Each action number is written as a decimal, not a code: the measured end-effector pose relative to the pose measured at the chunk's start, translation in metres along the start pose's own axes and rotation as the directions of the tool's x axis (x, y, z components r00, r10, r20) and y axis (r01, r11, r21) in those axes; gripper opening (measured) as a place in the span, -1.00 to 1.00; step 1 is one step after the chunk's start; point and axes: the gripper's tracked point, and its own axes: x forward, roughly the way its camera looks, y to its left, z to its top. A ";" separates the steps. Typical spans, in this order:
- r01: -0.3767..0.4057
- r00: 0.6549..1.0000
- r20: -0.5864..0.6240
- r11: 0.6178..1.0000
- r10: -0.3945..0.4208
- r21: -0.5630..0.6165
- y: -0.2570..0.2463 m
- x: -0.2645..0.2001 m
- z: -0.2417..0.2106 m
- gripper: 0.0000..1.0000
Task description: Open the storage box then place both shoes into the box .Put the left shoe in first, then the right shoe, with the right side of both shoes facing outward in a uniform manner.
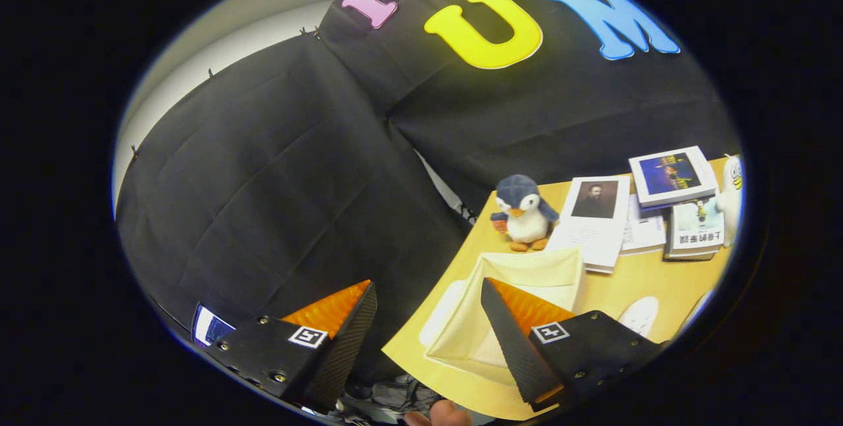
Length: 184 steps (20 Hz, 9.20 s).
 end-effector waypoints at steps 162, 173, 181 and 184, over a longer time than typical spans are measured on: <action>0.669 0.737 -0.330 0.704 -0.589 0.238 -0.376 -0.242 -0.214 0.66; 0.665 0.711 -0.447 0.725 -0.543 0.179 -0.421 -0.213 -0.250 0.15; 0.647 0.733 -0.474 0.715 -0.488 0.264 -0.424 -0.228 -0.244 -0.99; 0.646 0.732 -0.481 0.716 -0.483 0.264 -0.421 -0.234 -0.236 -0.99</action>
